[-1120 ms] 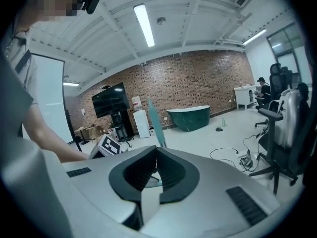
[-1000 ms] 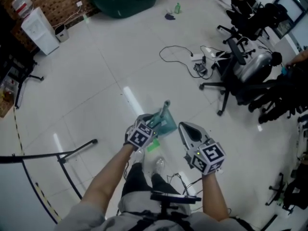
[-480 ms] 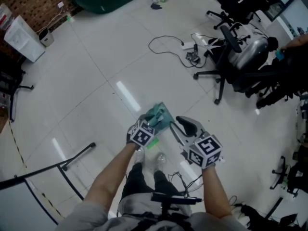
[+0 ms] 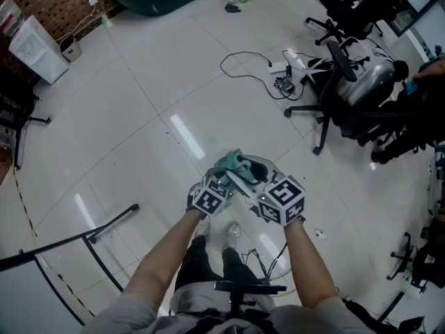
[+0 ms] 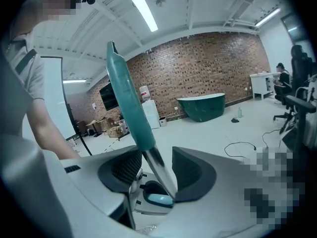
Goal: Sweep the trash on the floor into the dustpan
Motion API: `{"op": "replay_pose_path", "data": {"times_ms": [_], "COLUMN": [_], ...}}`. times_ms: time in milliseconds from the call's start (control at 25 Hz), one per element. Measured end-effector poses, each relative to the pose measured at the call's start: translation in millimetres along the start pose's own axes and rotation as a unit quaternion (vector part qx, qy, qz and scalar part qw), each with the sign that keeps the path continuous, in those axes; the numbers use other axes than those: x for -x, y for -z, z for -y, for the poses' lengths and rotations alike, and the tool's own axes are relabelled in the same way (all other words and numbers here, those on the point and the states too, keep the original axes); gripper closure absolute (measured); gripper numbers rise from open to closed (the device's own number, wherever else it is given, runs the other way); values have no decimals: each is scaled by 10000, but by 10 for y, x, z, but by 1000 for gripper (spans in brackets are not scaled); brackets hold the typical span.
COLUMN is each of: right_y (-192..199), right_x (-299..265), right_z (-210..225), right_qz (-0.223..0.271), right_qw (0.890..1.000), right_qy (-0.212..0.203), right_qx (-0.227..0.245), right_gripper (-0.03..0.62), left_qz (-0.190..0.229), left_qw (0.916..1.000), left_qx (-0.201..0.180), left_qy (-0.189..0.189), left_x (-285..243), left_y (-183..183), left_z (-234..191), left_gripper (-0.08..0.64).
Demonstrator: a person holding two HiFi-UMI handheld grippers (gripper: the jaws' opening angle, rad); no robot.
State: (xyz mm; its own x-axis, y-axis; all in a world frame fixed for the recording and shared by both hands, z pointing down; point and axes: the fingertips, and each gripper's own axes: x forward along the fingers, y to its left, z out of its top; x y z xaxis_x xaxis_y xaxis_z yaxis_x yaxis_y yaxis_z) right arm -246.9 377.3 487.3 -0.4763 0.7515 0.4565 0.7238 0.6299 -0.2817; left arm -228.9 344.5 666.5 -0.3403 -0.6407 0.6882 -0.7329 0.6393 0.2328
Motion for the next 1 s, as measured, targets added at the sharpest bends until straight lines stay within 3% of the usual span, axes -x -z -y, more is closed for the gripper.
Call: {"op": "replay_pose_path", "data": {"times_ms": [160, 520, 600, 720, 1000], "right_y": [-95, -129, -146, -189, -351], "right_x": [-64, -65, -52, 115, 338], "right_z": [-7, -26, 58, 473, 608], "right_qz": [11, -7, 32, 223, 362], "right_qw": [9991, 9934, 9935, 9934, 9908], "right_qy": [113, 354, 492, 985, 1188], "right_qx": [408, 1094, 1026, 553, 541], "right_gripper": [476, 509, 511, 514, 509], "left_qz": [36, 210, 212, 216, 83], "left_qw": [9999, 9998, 9997, 9997, 9998], "left_qx": [-130, -36, -53, -79, -23], "left_qy": [-87, -58, -78, -116, -166], "left_x": [26, 71, 79, 144, 144], "left_y": [-31, -6, -25, 55, 89], "left_z": [-43, 4, 3, 10, -31], "left_gripper": [431, 434, 434, 436, 437]}}
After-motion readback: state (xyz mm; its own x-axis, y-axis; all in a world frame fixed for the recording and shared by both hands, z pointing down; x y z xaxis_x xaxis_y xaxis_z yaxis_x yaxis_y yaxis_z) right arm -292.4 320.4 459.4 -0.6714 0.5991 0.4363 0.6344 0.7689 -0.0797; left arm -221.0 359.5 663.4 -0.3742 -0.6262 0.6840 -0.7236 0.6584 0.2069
